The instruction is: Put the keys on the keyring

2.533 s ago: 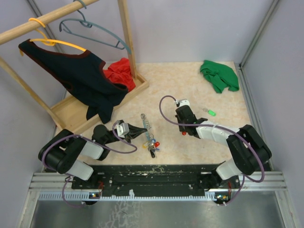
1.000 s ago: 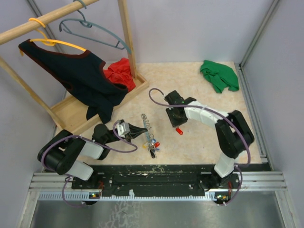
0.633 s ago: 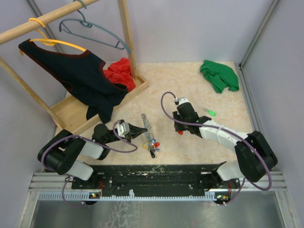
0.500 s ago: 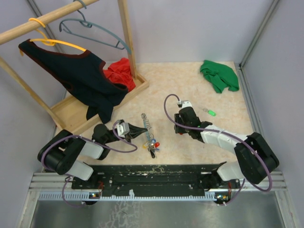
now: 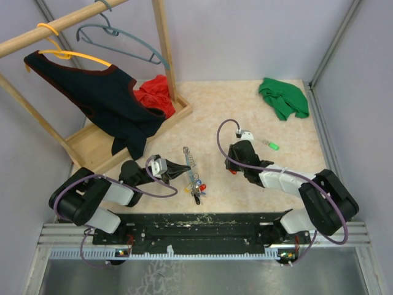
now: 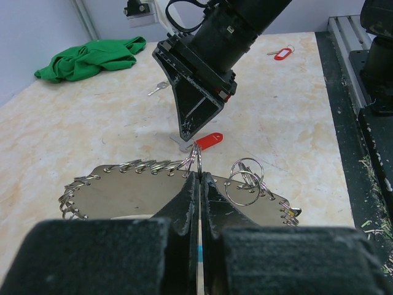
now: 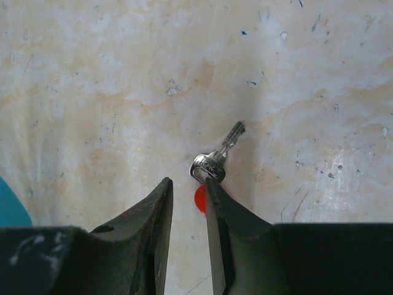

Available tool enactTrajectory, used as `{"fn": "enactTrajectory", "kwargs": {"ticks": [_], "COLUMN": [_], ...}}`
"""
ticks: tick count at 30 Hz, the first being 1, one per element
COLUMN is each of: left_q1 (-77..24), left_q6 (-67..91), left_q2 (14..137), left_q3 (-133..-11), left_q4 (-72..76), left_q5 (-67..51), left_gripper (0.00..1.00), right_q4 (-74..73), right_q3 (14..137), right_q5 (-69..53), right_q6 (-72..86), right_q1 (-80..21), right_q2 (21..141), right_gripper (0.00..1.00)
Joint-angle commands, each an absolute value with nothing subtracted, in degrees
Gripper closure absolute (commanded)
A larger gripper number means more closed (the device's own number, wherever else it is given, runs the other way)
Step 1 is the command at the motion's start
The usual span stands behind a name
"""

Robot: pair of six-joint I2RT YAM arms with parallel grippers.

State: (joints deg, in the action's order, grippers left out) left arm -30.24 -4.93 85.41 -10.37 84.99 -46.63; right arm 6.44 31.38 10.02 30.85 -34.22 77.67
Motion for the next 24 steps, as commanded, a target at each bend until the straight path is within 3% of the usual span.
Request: {"fn": "enactTrajectory", "kwargs": {"ticks": [1,24], "left_q1": [-30.3,-30.2], "left_q6": [-4.3,-3.9], "left_q2": [85.5,86.0], "left_q3": [-11.5,-11.7], "left_q4": [89.0,89.3], "left_q5": [-47.6,-47.9], "left_gripper": [1.00,1.00], "right_q4": [9.1,11.0], "right_q3": [31.2,31.6], "right_q5": [13.2,10.7], "right_q6": [33.4,32.3], "right_q1": [-33.7,-33.7], "right_q2": [79.2,83.5], "right_gripper": [0.72,0.81]}}
